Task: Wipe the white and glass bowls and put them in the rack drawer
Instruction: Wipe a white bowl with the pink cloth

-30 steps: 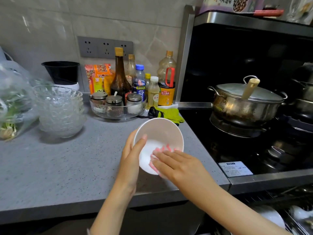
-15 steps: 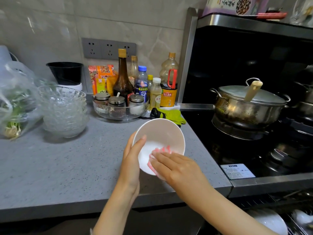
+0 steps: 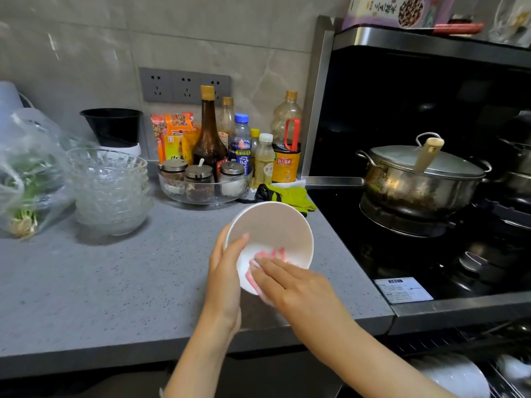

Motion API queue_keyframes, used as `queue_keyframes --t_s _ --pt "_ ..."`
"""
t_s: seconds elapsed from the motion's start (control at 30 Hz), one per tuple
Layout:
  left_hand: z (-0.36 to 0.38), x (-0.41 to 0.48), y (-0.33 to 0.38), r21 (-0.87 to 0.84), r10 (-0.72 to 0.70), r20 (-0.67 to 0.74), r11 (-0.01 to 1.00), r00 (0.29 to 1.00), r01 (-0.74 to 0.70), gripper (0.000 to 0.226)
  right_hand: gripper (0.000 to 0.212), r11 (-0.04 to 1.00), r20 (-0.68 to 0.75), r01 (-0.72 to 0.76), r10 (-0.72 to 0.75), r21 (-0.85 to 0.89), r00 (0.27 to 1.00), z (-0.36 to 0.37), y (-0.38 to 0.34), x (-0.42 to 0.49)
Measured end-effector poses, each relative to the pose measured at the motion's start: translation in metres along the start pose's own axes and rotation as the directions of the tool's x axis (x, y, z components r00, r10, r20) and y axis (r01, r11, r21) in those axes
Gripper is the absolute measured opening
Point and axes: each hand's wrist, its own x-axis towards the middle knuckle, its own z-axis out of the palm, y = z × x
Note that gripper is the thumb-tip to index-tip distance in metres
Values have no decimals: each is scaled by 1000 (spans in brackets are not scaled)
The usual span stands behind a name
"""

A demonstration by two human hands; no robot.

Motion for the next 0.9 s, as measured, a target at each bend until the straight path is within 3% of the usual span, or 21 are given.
queue_keyframes --t_s 0.13,0.23,0.37,0.57,0.63,0.73,0.83,0.9 --pt "8 -8 -10 -43 -16 -42 999 999 14 25 26 987 8 -138 138 87 990 -1 -12 8" --pt "1 -1 0 -27 -46 -23 999 999 45 29 21 996 -67 -44 49 73 997 0 -6 2" --pt "-8 7 13 146 6 97 989 995 -20 20 19 996 -14 81 -81 -27 997 -3 10 -11" --pt "9 -7 -10 -66 -49 15 997 999 50 31 26 993 14 -103 102 50 995 -8 -8 3" --pt "11 -9 -14 -89 -59 -9 994 998 58 46 33 989 7 -124 124 86 992 -10 -11 4" --pt "5 -2 -2 -20 -37 15 999 999 37 58 22 996 -49 -19 23 83 999 -9 -2 3" --pt "-2 3 10 92 16 74 995 997 -23 32 27 995 -20 98 -98 14 995 -12 14 -3" --pt "-2 1 7 88 7 65 996 998 -12 28 28 993 17 118 -118 -8 993 -11 15 -5"
